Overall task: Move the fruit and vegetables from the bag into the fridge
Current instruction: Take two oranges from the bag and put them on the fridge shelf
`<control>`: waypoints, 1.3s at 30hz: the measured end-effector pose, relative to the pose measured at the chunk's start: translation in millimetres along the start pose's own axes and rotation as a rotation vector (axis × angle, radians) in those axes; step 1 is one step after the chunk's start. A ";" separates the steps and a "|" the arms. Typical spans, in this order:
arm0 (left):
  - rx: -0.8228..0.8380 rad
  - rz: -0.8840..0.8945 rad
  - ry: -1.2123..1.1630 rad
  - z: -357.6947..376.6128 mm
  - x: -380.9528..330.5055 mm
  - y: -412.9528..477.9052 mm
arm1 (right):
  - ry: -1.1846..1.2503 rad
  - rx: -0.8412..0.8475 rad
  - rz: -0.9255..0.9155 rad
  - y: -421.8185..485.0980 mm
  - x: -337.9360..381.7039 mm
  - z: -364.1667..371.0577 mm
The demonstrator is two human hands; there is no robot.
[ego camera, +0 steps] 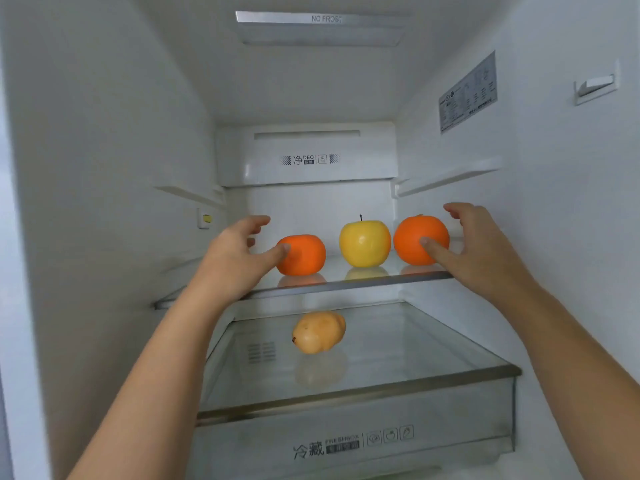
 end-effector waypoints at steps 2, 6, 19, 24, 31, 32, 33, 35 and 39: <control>-0.116 0.100 0.101 -2.7 -11.4 -27.2 | -0.030 -0.080 -0.060 -20.2 14.5 -2.5; -0.186 0.261 0.083 0.2 -28.2 -86.6 | -0.075 -0.147 -0.192 -67.6 46.4 -2.6; -0.124 0.170 0.183 11.1 -6.5 -231.2 | -0.156 0.067 -0.296 -208.3 98.4 4.9; -0.175 0.119 0.374 -1.3 -28.0 -280.0 | -0.095 0.114 -0.340 -245.0 108.5 -8.9; -0.239 -0.063 0.507 -15.2 -61.1 -373.4 | 0.133 0.252 -0.426 -317.3 118.7 -28.3; -0.225 -0.089 0.526 -15.0 -64.8 -386.9 | 0.172 0.272 -0.434 -327.9 120.6 -30.0; -0.210 -0.116 0.551 -15.9 -68.6 -400.6 | 0.203 0.297 -0.443 -338.3 123.8 -30.8; -0.184 -0.183 0.616 -22.8 -76.0 -426.6 | 0.259 0.347 -0.470 -357.2 133.6 -32.7; -0.181 -0.297 0.788 -49.8 -90.9 -472.2 | 0.357 0.400 -0.539 -385.8 161.2 -42.6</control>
Point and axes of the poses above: each hand's wrist, its own y-axis towards the middle knuckle, its own z-axis out of the palm, x = y × z, the point moved 3 cm from there along y, towards the middle knuckle, and after that the axes turned 4 degrees about x, right-handed, at the moved point
